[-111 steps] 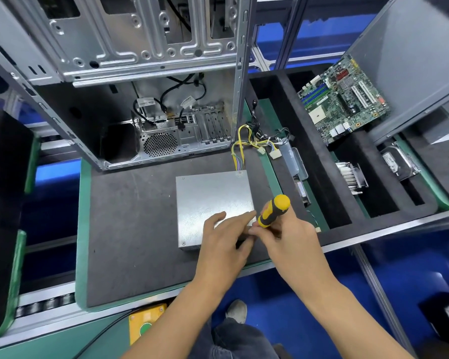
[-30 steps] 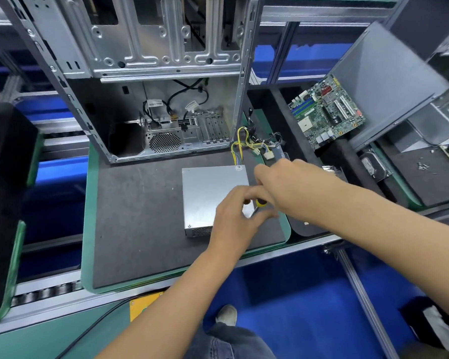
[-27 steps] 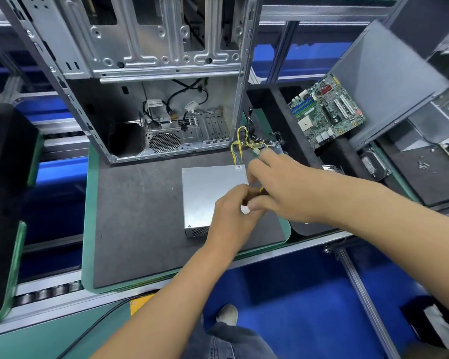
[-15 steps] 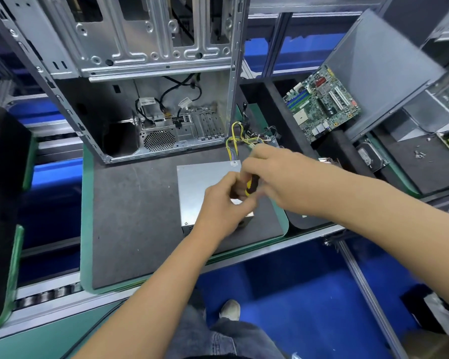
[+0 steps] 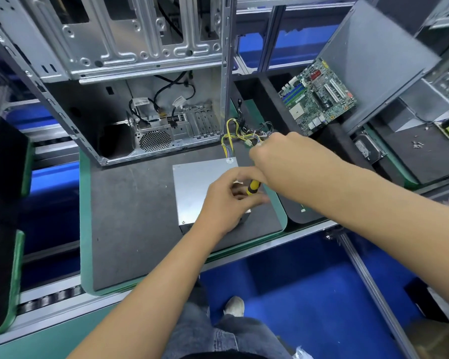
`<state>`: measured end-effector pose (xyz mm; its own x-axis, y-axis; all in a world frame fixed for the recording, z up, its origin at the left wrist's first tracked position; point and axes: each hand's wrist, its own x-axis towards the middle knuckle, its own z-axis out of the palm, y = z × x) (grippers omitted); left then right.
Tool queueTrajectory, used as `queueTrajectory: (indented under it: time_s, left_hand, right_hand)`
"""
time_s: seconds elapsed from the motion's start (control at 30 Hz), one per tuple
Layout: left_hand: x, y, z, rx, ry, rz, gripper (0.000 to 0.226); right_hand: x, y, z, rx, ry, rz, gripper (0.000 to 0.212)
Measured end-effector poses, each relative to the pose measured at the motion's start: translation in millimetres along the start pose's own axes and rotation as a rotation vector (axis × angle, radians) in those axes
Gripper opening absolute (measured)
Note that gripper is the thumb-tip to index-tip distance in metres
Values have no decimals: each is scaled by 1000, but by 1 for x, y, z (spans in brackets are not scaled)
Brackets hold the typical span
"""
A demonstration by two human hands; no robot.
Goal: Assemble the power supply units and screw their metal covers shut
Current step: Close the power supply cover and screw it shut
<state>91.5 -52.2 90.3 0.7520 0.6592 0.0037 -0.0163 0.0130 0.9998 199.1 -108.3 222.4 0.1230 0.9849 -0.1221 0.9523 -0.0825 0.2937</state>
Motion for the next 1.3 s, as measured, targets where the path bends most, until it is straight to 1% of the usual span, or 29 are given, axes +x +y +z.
queueTrajectory:
  time_s: [0.07, 0.1, 0.13, 0.17, 0.23, 0.27, 0.33, 0.4, 0.43, 0.47, 0.5, 0.57, 0.63, 0.67, 0.7, 0.73, 0.77, 0.8, 0.87, 0.9, 0.97, 1.0, 1.07, 1.1, 1.13, 1.17, 1.2, 1.23, 1.3]
  left_hand:
    - [-2, -3, 4, -41, 109, -47, 38]
    - [-2, -6, 4, -40, 121, -43, 35]
    - [-3, -8, 3, -50, 105, -35, 32]
    - [-3, -9, 1, -60, 75, -26, 28]
    - [-4, -9, 0, -29, 14, 5, 21]
    - [-4, -8, 0, -5, 2, 18, 19]
    - [-4, -6, 4, 12, 41, 13, 29]
    - [-2, -5, 3, -12, 95, -9, 36]
    - [-2, -6, 1, -38, 95, -19, 36]
    - [-1, -6, -2, -49, 73, -20, 34]
    - [-2, -5, -4, -33, 40, 0, 32]
    - [-4, -1, -3, 36, -4, 69, 35]
    - [-3, 2, 1, 70, 22, 118, 44]
    - [-2, 3, 3, 60, 52, 110, 49]
    - [-2, 4, 3, 32, 69, 85, 52]
    - [-2, 3, 1, 3, 64, 53, 53]
    - [-2, 1, -3, -12, 42, 32, 51]
    - [-3, -1, -5, -9, 14, 22, 49]
    - [-4, -3, -7, -17, -20, 27, 46]
    - [-4, -4, -4, -27, -8, 26, 47]
    - [-4, -3, 0, -55, 50, 6, 49]
    - [-4, -3, 1, -59, 72, 4, 48]
    - [-3, -4, -1, -16, 72, 31, 43]
    - [-3, -5, -3, 12, 54, 41, 41]
    - [-3, -5, -4, 28, 25, 41, 39]
    - [-3, -5, -5, 24, -5, 33, 40]
    - [-4, -4, -5, 14, -26, 22, 44]
    - [-4, -3, -3, 12, -32, 15, 50]
    - [-3, -2, 2, 33, -9, 25, 57]
  right_hand:
    - [-1, 6, 1, 157, -63, 10, 23]
    - [-2, 9, 1, 249, -110, -25, 30]
    - [-3, 10, 2, 285, -132, -77, 31]
    - [-3, 9, 3, 246, -115, -112, 25]
    - [-3, 6, 6, 111, -35, -77, 8]
    - [-3, 5, 7, 65, -4, -24, 10]
    - [-4, 4, 10, 88, -10, 39, 16]
    - [-6, 6, 8, 279, -62, -28, 27]
    - [-7, 8, 7, 324, -81, -84, 31]
    - [-8, 8, 7, 296, -86, -122, 30]
    - [-7, 7, 8, 235, -72, -126, 24]
    - [-6, 4, 7, 126, -24, -60, 8]
    - [-5, 0, 5, 36, 4, -2, 14]
    - [-6, 0, 5, 61, 10, -2, 18]
    - [-7, 1, 4, 145, 4, -27, 25]
    - [-8, 3, 4, 228, -17, -79, 33]
    - [-9, 5, 5, 248, -33, -143, 38]
    - [-8, 6, 7, 205, -44, -178, 35]
    - [-7, 4, 10, 117, -8, -127, 20]
    - [-6, 3, 11, 87, 20, -66, 20]
    - [-6, 1, 12, 30, 39, 51, 34]
    - [-8, 1, 13, 64, 48, 67, 35]
    - [-11, 3, 13, 217, 41, 6, 32]
    - [-12, 6, 13, 272, 12, -53, 32]
    - [-12, 8, 13, 265, -16, -103, 31]
    - [-10, 10, 13, 221, -20, -110, 25]
    - [-8, 11, 14, 176, -4, -77, 19]
    - [-7, 10, 14, 141, 14, -24, 20]
    - [-6, 9, 14, 106, 11, 64, 30]
